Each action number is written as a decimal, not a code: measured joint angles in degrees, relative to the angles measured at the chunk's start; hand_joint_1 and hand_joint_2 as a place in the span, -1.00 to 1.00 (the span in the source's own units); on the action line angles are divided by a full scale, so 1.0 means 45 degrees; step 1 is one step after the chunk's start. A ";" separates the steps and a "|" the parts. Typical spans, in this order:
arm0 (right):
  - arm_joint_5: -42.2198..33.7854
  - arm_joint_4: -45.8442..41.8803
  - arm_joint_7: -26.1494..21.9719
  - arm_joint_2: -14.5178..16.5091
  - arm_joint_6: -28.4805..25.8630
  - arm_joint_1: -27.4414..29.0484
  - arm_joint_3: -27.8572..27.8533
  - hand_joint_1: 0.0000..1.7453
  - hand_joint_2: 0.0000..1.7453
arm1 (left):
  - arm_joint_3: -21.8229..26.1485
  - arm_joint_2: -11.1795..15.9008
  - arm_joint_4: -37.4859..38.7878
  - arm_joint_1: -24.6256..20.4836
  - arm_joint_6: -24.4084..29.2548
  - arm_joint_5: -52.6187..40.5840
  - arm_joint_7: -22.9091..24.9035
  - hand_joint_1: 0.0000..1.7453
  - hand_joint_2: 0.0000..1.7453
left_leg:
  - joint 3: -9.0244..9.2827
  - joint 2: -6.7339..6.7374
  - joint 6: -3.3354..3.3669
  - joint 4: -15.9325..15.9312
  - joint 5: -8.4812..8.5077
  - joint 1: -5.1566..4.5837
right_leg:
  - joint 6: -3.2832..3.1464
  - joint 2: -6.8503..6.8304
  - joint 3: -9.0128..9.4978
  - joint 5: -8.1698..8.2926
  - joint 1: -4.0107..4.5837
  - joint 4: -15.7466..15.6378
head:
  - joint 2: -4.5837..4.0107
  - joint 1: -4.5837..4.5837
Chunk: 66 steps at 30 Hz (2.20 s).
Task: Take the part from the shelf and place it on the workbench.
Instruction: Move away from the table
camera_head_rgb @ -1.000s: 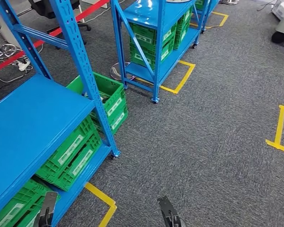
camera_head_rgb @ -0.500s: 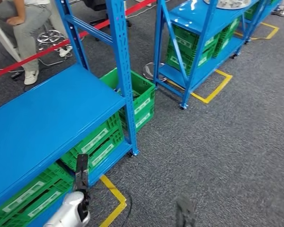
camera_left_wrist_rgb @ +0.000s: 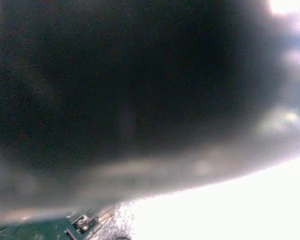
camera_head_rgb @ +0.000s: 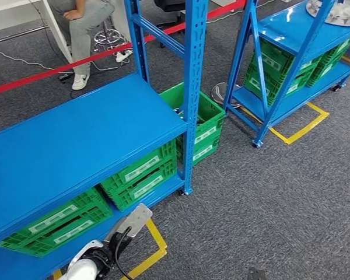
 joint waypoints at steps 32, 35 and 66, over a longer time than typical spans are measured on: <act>-0.4531 0.9179 -0.5326 -0.0965 -0.4430 -0.7695 0.4340 -1.00 -1.00 | 0.3363 -0.2090 0.2589 0.1146 -0.0895 -0.1712 -0.3769 -1.00 -1.00 | -0.0644 -0.0436 0.0138 0.0036 0.0555 -0.0095 | 0.0069 0.0193 0.0028 -0.0282 -0.0036 0.0112 | -0.0002 -0.0100; -0.4426 0.9815 -0.5330 -0.0948 -0.4333 -0.7964 0.4359 -1.00 -1.00 | 0.3597 -0.2398 0.3366 0.0744 -0.1043 -0.1833 -0.4083 -1.00 -1.00 | -0.0556 -0.0876 0.0295 -0.0090 0.0610 0.0052 | 0.0249 0.1268 -0.0708 -0.1064 -0.0119 0.1631 | -0.0004 -0.0022; -0.3631 1.1706 -0.4716 -0.1788 -0.3175 -0.8837 0.4376 -1.00 -0.50 | 0.5713 -0.3661 1.1571 -0.3036 -0.2214 -0.2727 -0.6744 -1.00 -0.50 | -0.0640 -0.1940 -0.0097 0.0048 0.0572 0.0144 | -0.0006 0.2119 -0.0900 0.0498 -0.0197 0.0357 | -0.0005 0.0015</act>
